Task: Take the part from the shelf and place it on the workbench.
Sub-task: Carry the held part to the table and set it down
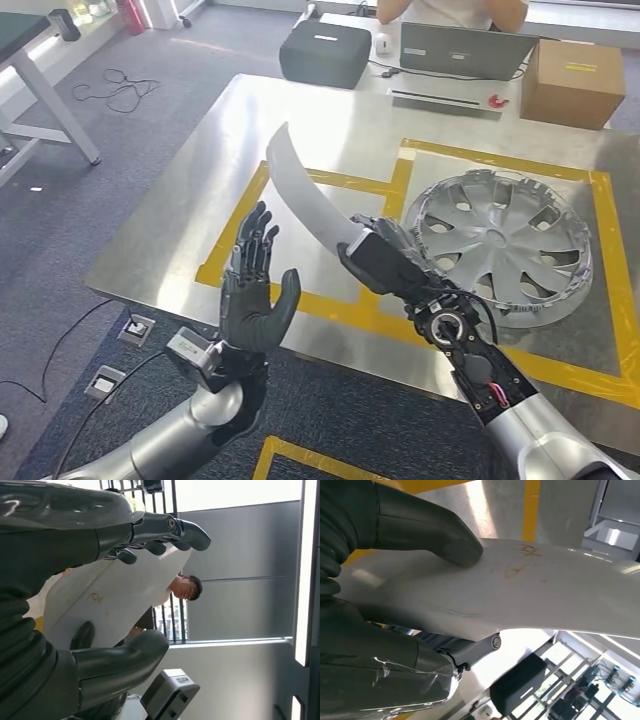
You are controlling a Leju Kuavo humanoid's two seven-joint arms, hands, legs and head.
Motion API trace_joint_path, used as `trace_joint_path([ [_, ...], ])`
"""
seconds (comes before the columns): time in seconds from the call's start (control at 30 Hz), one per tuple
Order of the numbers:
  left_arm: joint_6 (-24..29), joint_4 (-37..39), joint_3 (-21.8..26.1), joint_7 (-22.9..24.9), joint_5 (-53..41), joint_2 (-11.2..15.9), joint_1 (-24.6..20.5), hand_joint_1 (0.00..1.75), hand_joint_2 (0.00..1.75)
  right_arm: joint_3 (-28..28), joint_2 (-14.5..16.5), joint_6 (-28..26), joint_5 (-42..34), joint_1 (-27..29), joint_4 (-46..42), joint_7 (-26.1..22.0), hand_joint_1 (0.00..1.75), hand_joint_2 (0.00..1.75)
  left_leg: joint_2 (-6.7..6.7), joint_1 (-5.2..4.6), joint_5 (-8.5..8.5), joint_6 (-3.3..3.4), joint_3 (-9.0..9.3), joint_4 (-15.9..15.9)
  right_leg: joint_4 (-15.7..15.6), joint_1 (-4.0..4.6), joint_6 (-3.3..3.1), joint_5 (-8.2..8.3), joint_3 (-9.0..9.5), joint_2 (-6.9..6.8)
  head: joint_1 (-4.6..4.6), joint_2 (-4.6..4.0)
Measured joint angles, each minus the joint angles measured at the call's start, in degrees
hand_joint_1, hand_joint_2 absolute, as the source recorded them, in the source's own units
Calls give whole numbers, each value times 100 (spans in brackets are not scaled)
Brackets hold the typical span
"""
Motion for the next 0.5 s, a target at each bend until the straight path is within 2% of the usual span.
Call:
trace_joint_path([
  [0.23,-196,197,-64,-93,305,-129,-173,0,175,54,373,-86,99,-303,683,-59,175,175,1,-1,0,0,0,3,-1,0,0,0,0,1,-1,1],
  [0.5,-229,403,-188,-113,406,-226,-295,0,175,113,679,-241,142,-594,1222,159,175,175,1,-1,0,0,1,4,-1,0,0,0,0,1,-1,1],
])
